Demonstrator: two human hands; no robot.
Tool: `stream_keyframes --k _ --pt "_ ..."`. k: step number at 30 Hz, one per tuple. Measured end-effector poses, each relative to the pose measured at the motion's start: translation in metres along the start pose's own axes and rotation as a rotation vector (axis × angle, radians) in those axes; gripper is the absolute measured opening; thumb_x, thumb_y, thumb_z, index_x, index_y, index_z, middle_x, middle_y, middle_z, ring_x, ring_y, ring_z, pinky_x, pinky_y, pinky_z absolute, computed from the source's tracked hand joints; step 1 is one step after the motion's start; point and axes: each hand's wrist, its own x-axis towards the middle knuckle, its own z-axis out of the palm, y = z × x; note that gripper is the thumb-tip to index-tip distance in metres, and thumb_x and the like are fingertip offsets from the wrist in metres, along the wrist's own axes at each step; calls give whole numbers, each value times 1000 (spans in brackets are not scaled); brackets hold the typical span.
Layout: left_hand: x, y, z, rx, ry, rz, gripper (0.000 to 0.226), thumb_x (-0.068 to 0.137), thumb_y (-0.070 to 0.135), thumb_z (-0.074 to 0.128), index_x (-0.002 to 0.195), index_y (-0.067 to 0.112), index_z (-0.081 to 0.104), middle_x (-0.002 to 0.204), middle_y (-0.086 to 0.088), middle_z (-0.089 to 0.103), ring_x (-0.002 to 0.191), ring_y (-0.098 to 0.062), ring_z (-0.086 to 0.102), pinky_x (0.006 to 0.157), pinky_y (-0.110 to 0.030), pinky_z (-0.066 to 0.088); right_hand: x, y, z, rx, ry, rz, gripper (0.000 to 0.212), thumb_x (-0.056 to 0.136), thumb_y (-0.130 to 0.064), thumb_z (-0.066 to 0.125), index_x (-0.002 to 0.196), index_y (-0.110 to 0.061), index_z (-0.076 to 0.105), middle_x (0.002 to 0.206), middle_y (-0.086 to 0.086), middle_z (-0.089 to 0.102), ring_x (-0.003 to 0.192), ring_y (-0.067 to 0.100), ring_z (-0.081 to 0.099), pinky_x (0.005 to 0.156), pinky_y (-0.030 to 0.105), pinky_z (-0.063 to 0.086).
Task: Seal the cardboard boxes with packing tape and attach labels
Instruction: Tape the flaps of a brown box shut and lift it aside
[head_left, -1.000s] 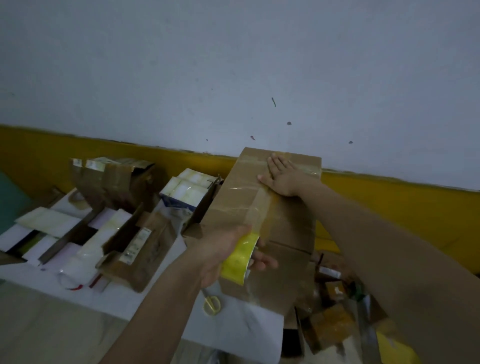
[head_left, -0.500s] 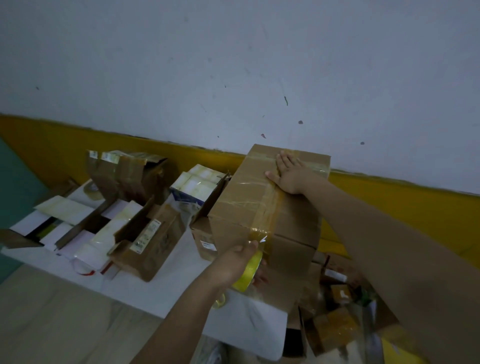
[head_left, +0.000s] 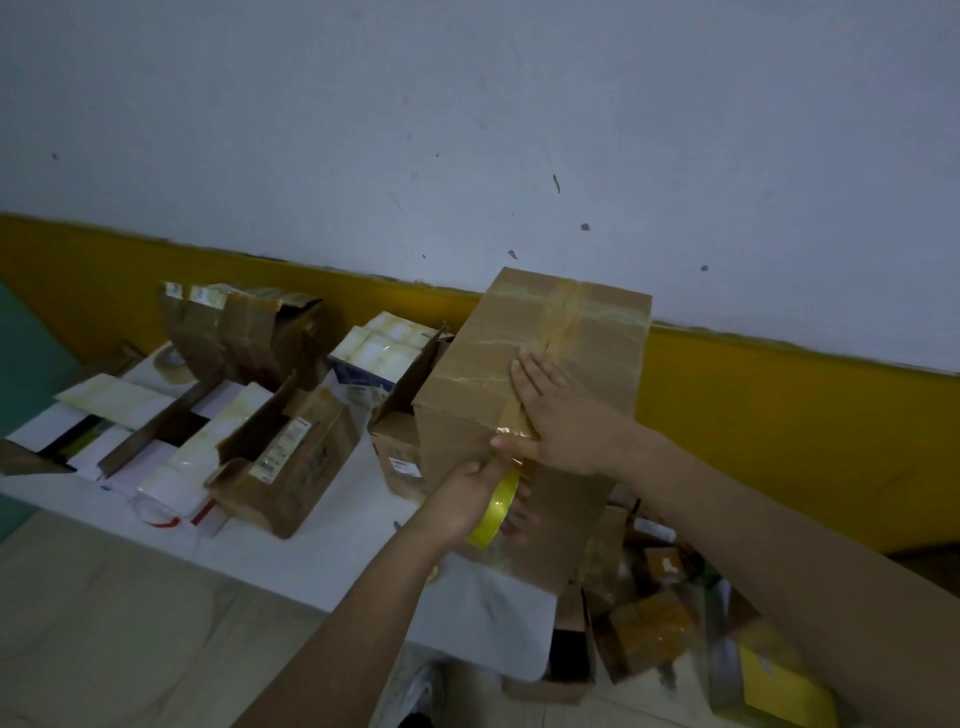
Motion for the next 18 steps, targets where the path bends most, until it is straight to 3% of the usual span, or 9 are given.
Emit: stream_keyframes --k 6,13,16,18 --pt "-6 -19 -5 -13 -45 70 39 107 29 36 106 2 64 87 -19 75 59 -27 68 65 -31 53 7 -12 10 -98 31 4 90 100 -59 32 155 1 -6 163 23 -12 151 35 -11 124 46 -1" --pt "1 -30 -4 -30 31 68 43 106 37 42 97 2 65 78 -17 74 60 -27 69 59 -28 57 0 -34 9 -190 91 43 75 105 -43 32 156 1 -1 164 23 -4 152 37 -1 124 45 2" --pt "-1 -37 -10 11 126 107 47 104 47 45 103 6 69 90 -17 76 79 -31 73 77 -39 58 -2 -39 12 -187 146 77 77 103 -44 37 157 0 2 164 20 2 153 33 5 123 42 2" --pt "-3 -45 -21 80 257 107 48 100 57 45 102 17 72 96 -10 75 92 -25 71 89 -40 53 0 -46 16 -190 200 96 79 102 -45 40 157 -1 4 165 19 5 153 31 7 124 42 2"
